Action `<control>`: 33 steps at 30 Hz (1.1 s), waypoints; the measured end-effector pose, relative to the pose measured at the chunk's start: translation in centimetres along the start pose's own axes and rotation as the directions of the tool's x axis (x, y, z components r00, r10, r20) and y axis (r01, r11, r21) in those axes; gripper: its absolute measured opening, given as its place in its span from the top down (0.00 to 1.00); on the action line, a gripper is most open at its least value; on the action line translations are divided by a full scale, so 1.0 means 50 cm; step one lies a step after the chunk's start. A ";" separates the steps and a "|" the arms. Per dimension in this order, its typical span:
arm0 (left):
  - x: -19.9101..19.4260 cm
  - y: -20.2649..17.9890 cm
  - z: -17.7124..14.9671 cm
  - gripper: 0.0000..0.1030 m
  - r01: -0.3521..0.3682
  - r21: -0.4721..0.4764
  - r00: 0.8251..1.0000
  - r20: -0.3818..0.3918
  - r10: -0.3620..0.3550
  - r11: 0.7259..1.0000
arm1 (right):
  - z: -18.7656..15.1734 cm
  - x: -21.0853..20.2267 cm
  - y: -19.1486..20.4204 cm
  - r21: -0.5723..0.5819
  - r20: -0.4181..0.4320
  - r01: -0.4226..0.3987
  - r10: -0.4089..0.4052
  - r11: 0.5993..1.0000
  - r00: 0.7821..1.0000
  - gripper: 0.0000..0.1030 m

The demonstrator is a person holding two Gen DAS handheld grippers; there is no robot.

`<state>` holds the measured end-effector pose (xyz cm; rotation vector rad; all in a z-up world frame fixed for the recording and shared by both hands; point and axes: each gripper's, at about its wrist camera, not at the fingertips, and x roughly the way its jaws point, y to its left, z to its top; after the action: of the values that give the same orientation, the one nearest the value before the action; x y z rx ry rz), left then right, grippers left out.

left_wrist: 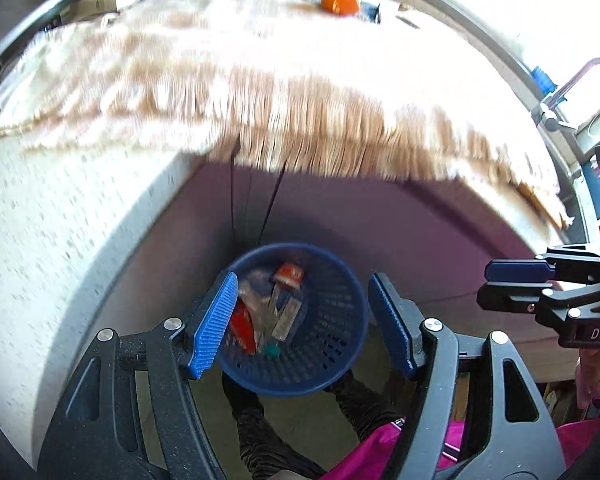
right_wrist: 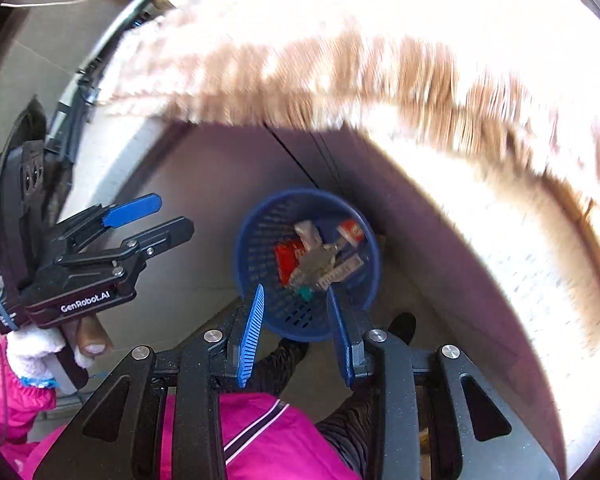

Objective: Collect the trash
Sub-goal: 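Raise both grippers back over the cloth toward the orange peel and tissue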

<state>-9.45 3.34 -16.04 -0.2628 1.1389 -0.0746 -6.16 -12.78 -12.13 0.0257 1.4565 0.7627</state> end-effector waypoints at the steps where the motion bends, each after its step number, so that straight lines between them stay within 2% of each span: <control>1: -0.010 -0.002 0.008 0.33 0.001 0.000 1.000 0.016 -0.001 1.000 | 0.004 -0.014 0.005 -0.013 0.011 -0.001 0.001 1.000 1.000 0.70; 5: -0.036 -0.008 0.047 0.33 0.011 -0.017 0.997 0.075 -0.010 1.000 | 0.024 -0.063 0.021 -0.057 0.064 -0.009 0.013 0.998 0.998 0.62; 10: -0.058 -0.022 0.103 0.33 0.016 -0.019 0.991 0.131 -0.014 1.000 | 0.051 -0.109 0.021 -0.100 0.142 0.021 -0.007 0.995 0.990 0.60; 12: -0.067 -0.026 0.124 0.33 0.018 -0.017 0.988 0.153 -0.015 1.000 | 0.070 -0.130 0.013 -0.102 0.173 0.027 -0.009 0.994 0.985 0.56; 14: -0.068 -0.034 0.156 0.33 0.020 -0.018 0.985 0.170 -0.017 1.000 | 0.090 -0.148 -0.002 -0.102 0.207 0.049 -0.027 0.994 0.978 0.52; 22: -0.057 -0.055 0.249 0.33 0.028 -0.028 0.976 0.216 -0.021 0.999 | 0.175 -0.205 -0.083 -0.083 0.290 0.124 -0.095 0.989 0.952 0.49; 24: -0.049 -0.059 0.270 0.33 0.026 -0.032 0.975 0.223 -0.018 0.999 | 0.199 -0.215 -0.104 -0.084 0.308 0.144 -0.112 0.986 0.945 0.43; 26: -0.041 -0.066 0.288 0.33 0.026 -0.032 0.973 0.228 -0.018 0.999 | 0.225 -0.222 -0.125 -0.081 0.316 0.166 -0.133 0.983 0.939 0.40; 33: -0.001 -0.083 0.362 0.33 0.029 -0.037 0.974 0.225 -0.020 0.999 | 0.315 -0.233 -0.205 -0.064 0.326 0.217 -0.186 0.974 0.927 0.40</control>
<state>7.19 2.39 -7.89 -0.3130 0.9127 -0.0425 13.31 -19.51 -4.13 -0.0733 1.0925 0.6276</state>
